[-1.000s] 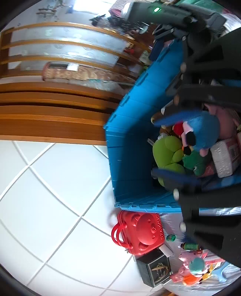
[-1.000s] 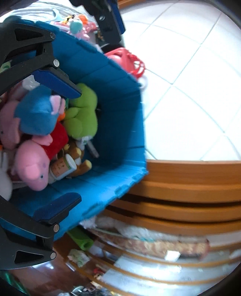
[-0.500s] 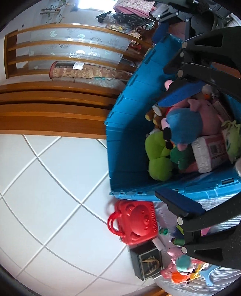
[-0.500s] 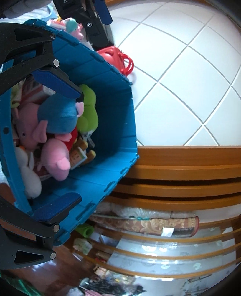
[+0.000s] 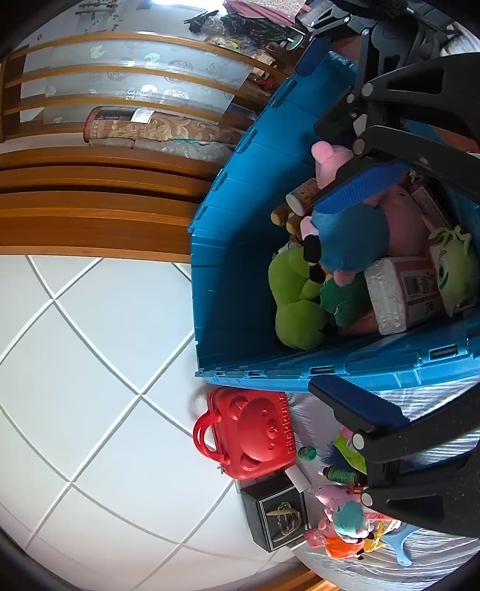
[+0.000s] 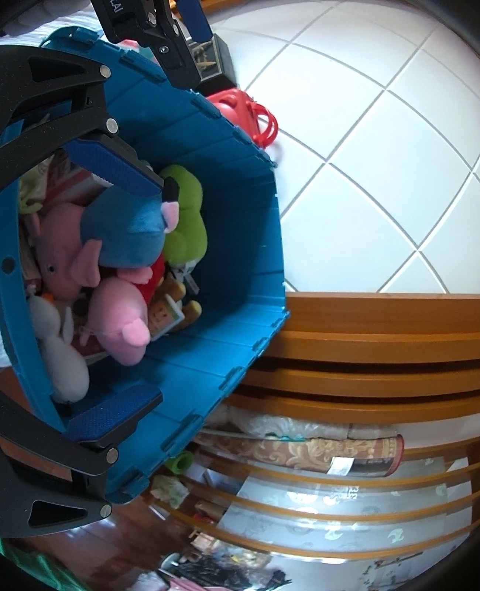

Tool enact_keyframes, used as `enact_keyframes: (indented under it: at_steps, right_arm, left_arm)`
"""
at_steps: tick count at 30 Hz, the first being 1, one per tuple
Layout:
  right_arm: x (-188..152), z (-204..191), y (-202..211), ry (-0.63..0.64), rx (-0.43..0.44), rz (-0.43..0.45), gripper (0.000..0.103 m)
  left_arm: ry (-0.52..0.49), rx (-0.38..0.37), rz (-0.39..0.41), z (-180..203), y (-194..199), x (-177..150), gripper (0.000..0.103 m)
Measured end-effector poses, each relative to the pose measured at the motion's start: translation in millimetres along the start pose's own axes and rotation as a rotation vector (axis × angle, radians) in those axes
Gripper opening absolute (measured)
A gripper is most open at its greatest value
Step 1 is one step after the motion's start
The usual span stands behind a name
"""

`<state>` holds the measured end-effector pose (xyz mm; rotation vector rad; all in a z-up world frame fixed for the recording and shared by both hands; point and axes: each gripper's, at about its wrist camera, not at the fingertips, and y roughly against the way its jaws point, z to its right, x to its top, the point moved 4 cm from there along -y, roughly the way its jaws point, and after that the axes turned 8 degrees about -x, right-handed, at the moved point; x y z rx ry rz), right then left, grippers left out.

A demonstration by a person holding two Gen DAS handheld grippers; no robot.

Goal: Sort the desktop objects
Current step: 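Raise both open grippers away from the crate contents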

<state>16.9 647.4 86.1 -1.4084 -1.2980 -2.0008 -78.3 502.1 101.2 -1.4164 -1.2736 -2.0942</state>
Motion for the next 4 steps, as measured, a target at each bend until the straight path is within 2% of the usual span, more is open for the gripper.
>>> enact_keyframes:
  at_steps: [4]
  right_arm:
    - [-2.7, 2.9, -2.3, -0.013, 0.003, -0.011, 0.103]
  left_arm:
    - [-0.012, 0.008, -0.001, 2.5, -0.9, -2.7, 0.090]
